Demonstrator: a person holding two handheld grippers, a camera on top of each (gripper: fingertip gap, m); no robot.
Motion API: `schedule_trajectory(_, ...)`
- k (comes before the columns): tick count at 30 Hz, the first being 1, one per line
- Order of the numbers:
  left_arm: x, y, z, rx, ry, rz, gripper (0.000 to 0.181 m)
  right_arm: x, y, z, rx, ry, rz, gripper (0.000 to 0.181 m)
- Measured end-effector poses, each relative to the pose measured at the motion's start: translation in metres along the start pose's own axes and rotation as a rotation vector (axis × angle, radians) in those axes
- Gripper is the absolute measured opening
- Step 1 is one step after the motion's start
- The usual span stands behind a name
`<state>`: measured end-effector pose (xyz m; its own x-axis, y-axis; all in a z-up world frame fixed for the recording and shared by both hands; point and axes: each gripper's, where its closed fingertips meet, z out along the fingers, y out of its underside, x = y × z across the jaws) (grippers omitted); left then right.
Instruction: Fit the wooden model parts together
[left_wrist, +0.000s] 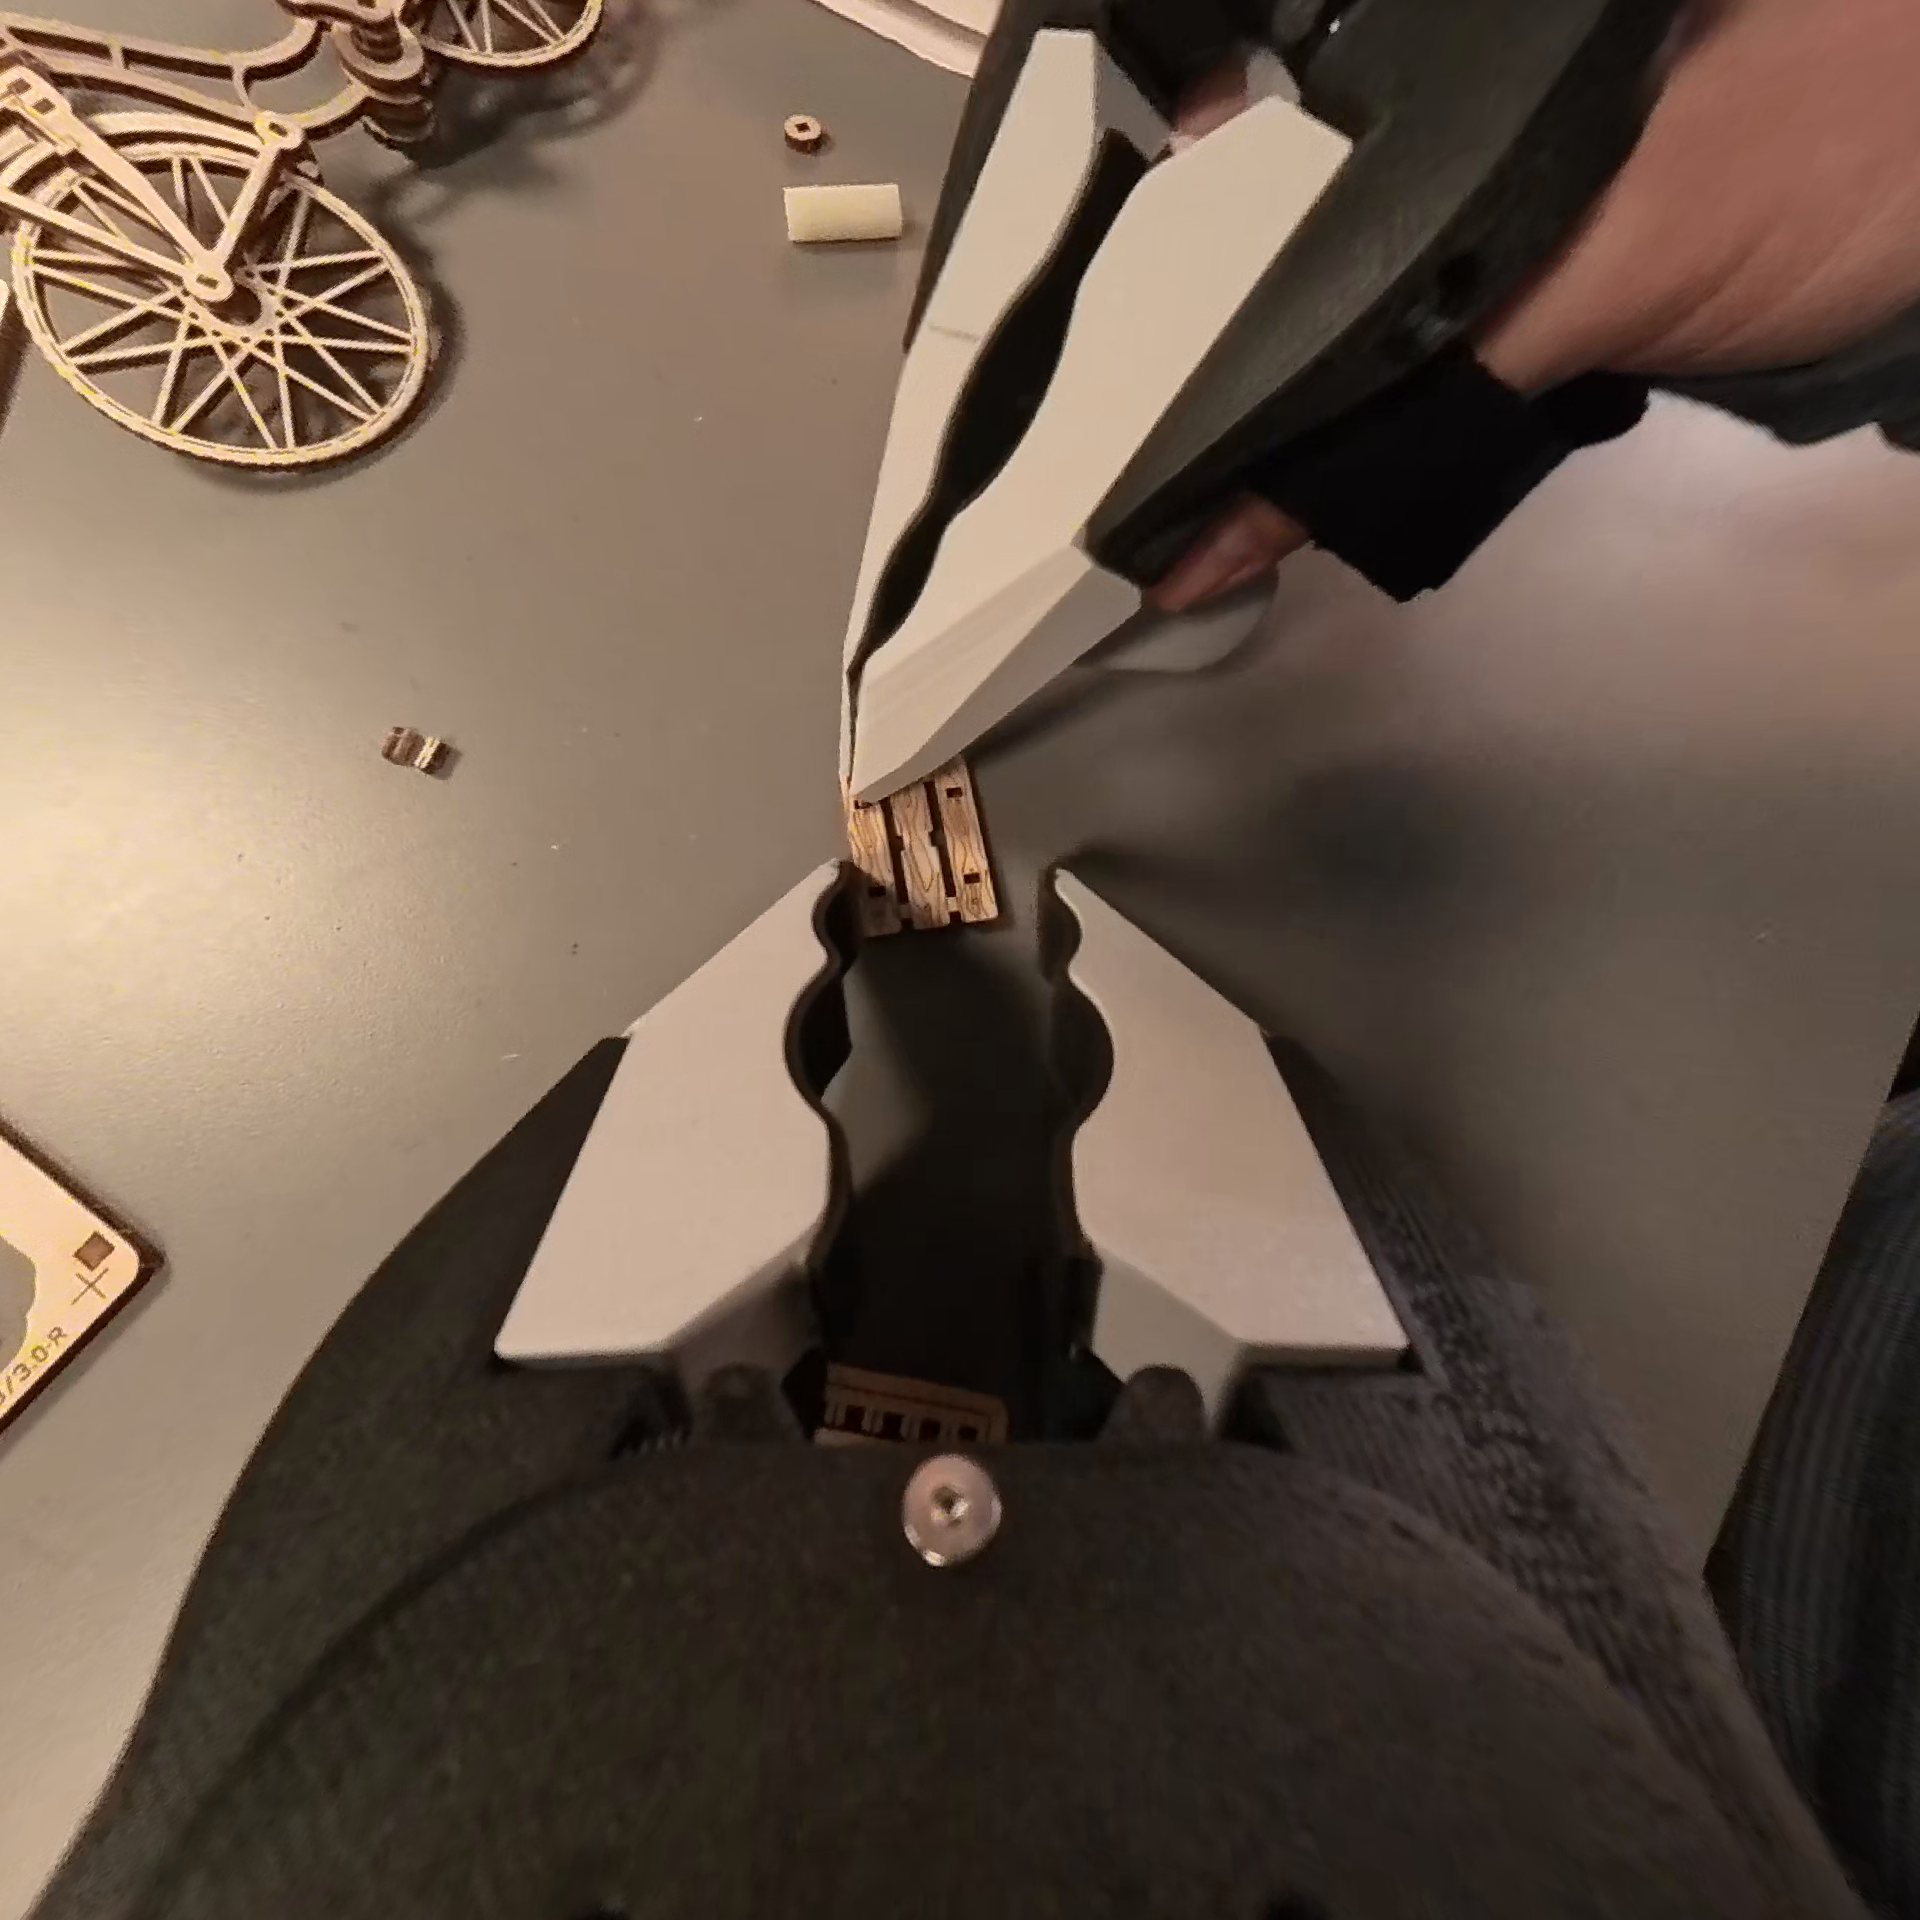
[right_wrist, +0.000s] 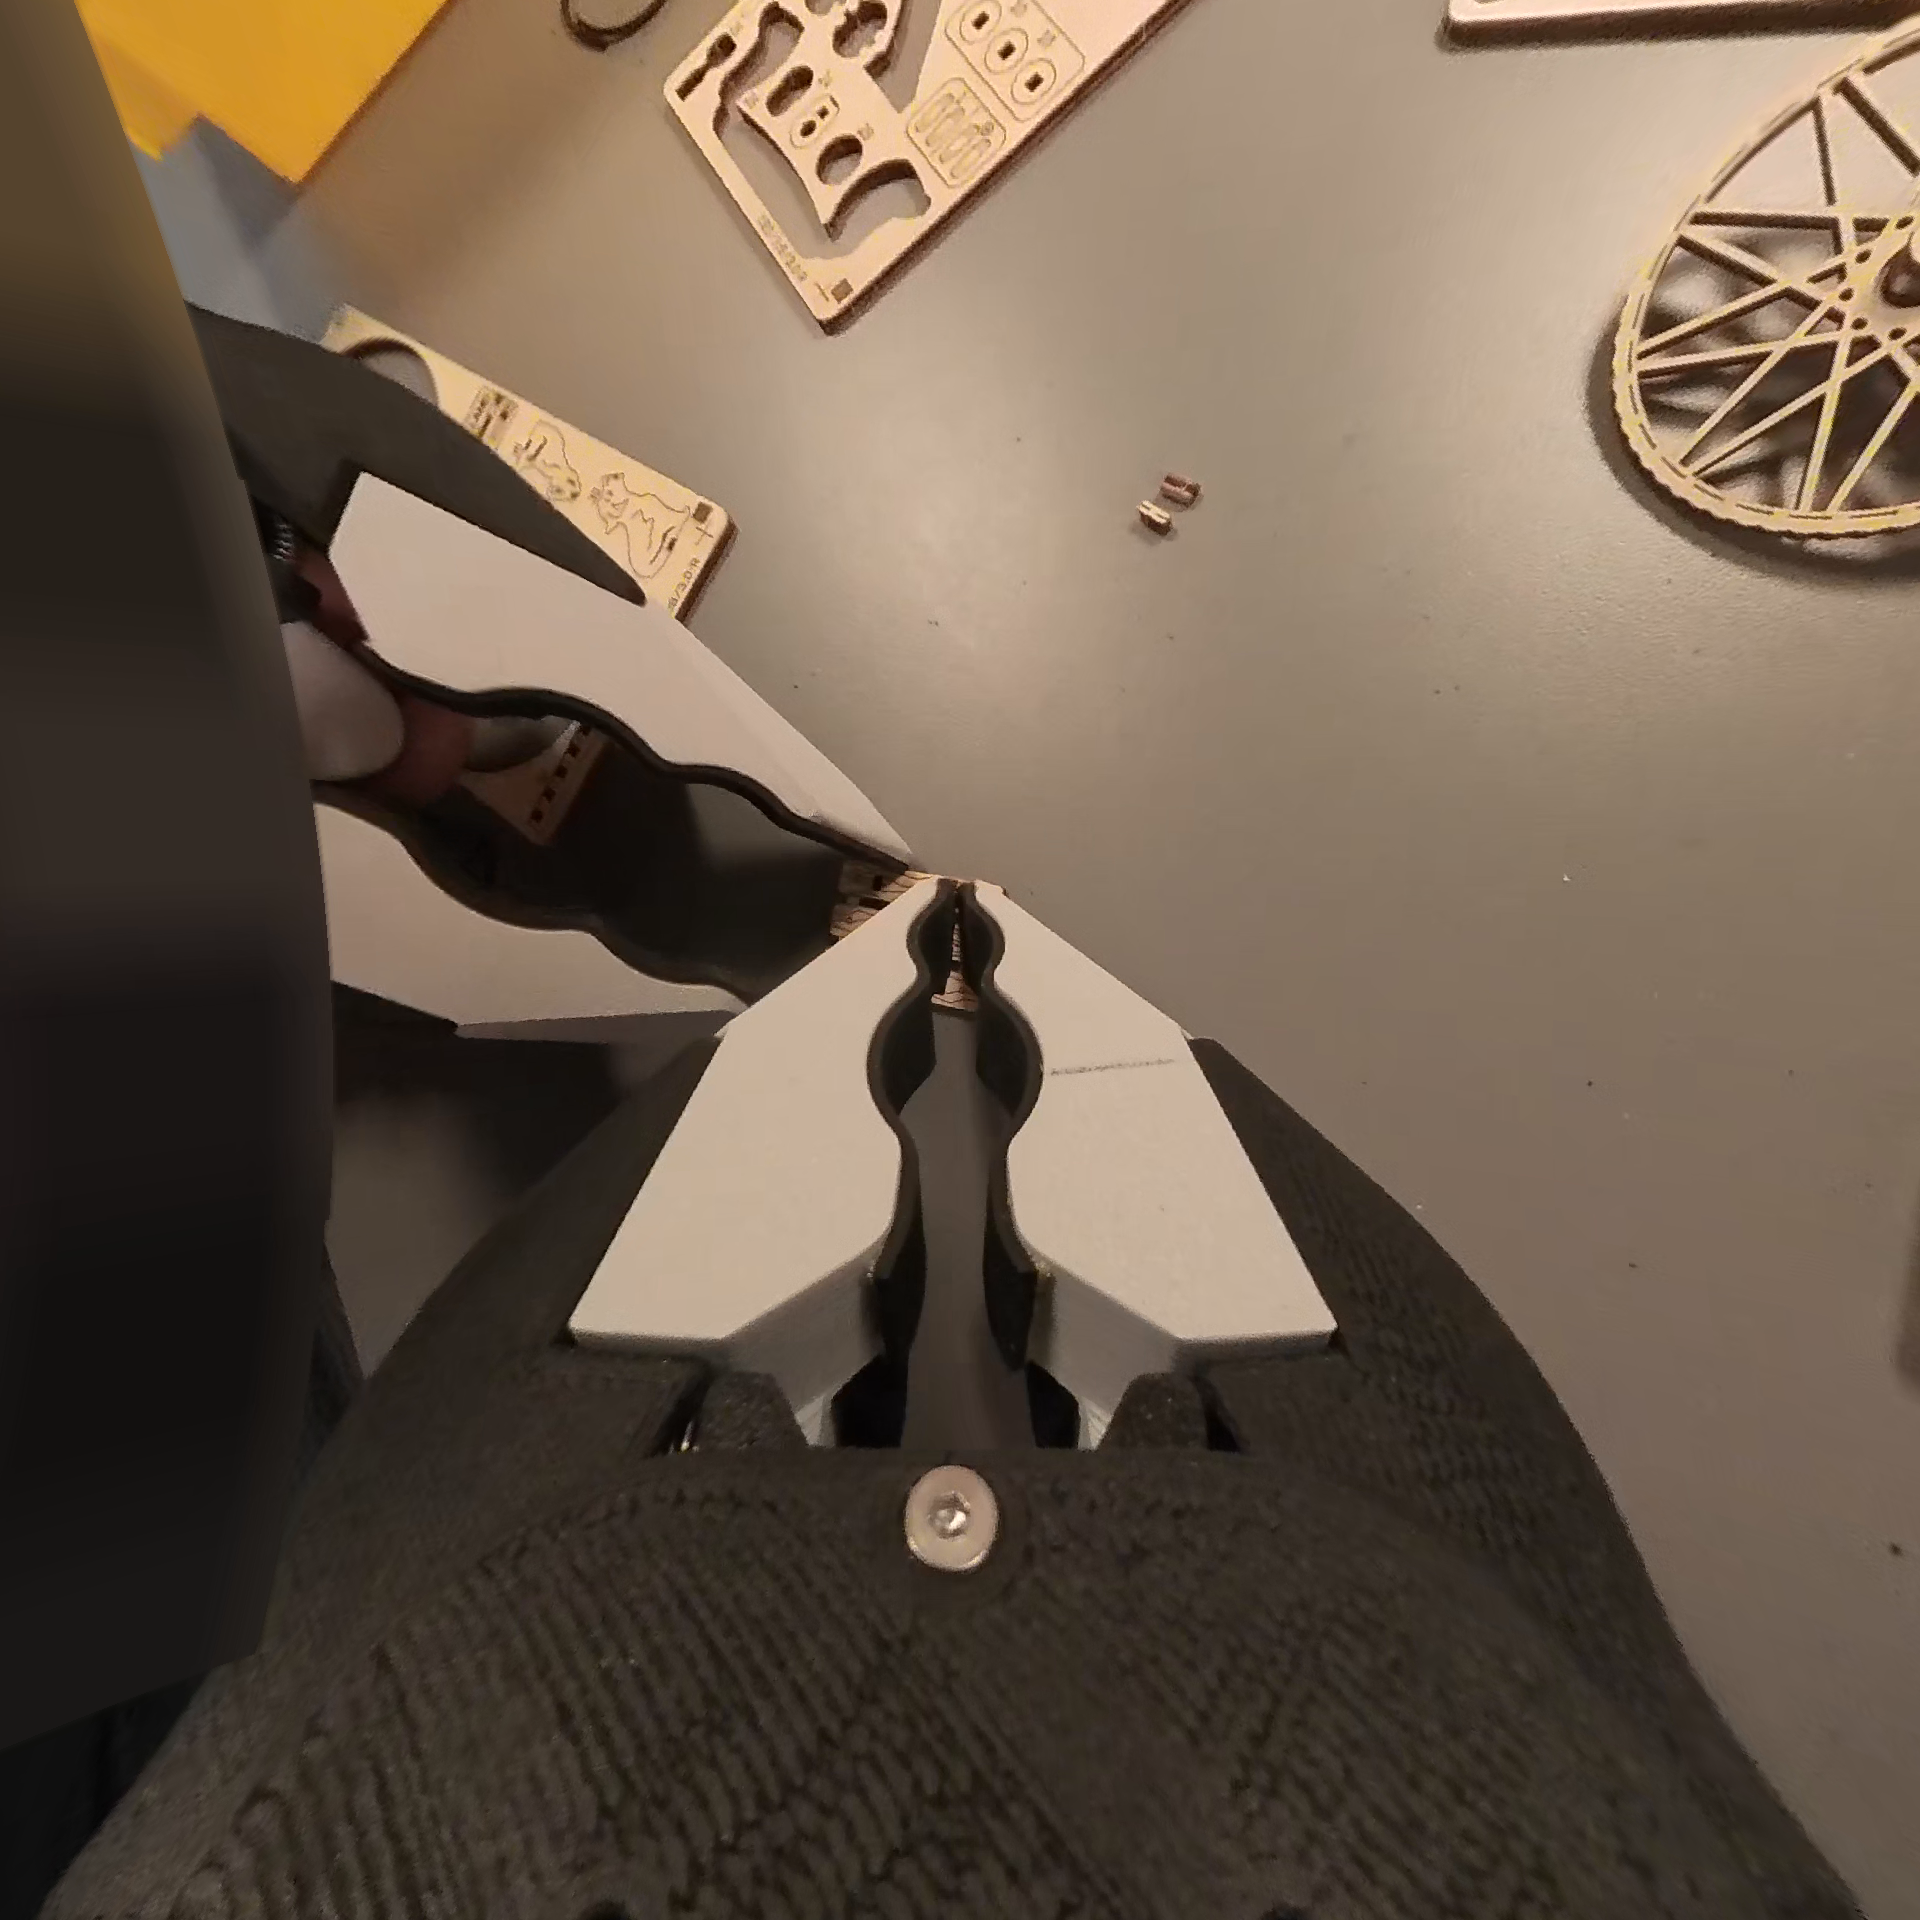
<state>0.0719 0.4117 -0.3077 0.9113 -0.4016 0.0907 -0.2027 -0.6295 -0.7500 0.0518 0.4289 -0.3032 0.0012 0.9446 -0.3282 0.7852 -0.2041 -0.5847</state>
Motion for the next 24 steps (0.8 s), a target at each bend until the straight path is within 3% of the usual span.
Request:
schedule_trajectory(11,-0.0048,0.0007,0.0005,-0.003,-0.03,-0.012,0.025,0.0023,-0.0009,0.0023,-0.072,0.135,-0.112,0.0)
schedule_trajectory(24,-0.0051,0.0007,0.0006,-0.001,-0.035,-0.029,0.025,0.001,-0.0016,0.001,0.102,0.218,-0.186,0.0)
